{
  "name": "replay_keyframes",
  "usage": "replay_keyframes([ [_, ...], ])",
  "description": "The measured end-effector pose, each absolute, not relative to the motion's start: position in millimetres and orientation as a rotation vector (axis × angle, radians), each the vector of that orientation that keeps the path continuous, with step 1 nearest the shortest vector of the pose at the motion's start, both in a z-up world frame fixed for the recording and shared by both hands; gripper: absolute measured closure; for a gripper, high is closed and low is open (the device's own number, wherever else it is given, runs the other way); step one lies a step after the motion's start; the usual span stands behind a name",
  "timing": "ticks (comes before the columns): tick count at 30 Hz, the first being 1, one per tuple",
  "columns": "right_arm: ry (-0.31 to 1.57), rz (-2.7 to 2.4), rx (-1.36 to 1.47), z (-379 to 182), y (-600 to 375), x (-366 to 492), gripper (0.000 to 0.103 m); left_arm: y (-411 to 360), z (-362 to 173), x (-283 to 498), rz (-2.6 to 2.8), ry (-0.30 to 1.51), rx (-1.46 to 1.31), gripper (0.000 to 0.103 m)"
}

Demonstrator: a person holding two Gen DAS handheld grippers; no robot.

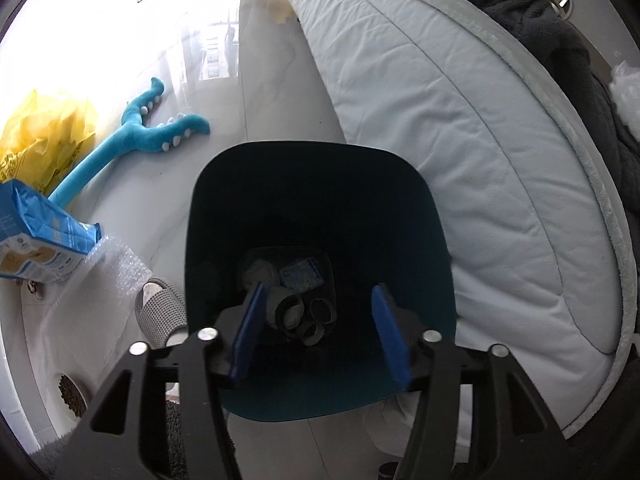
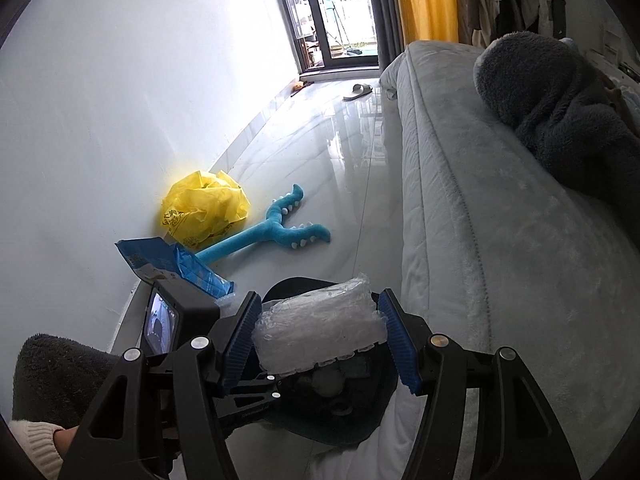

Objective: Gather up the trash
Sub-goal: 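Carry the black clip over the bin and open the left tool, then move the right tool over the bin and open it to drop the plastic wrap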

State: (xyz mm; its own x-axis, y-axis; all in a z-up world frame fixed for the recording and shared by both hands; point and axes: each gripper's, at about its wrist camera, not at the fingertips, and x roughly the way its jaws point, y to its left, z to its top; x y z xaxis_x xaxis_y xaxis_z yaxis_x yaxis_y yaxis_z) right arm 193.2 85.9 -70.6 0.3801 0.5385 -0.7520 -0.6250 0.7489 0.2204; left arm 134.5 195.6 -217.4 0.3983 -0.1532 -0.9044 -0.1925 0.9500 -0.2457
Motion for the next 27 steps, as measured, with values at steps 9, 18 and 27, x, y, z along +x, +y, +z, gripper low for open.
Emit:
replay_keyframes([
  [9,0.992,0.703,-0.098,-93,100,217,0.041,227,-205,113,0.106,1.116,-0.32,0.025],
  [18,1.075,0.701,-0.144,-124,132,219,0.041,247,-176,93,0.121,0.989,-0.299,0.018],
  [27,1.168,0.682,-0.222,-160,153,217,0.041,256,-128,74,0.133,0.824,-0.246,0.012],
])
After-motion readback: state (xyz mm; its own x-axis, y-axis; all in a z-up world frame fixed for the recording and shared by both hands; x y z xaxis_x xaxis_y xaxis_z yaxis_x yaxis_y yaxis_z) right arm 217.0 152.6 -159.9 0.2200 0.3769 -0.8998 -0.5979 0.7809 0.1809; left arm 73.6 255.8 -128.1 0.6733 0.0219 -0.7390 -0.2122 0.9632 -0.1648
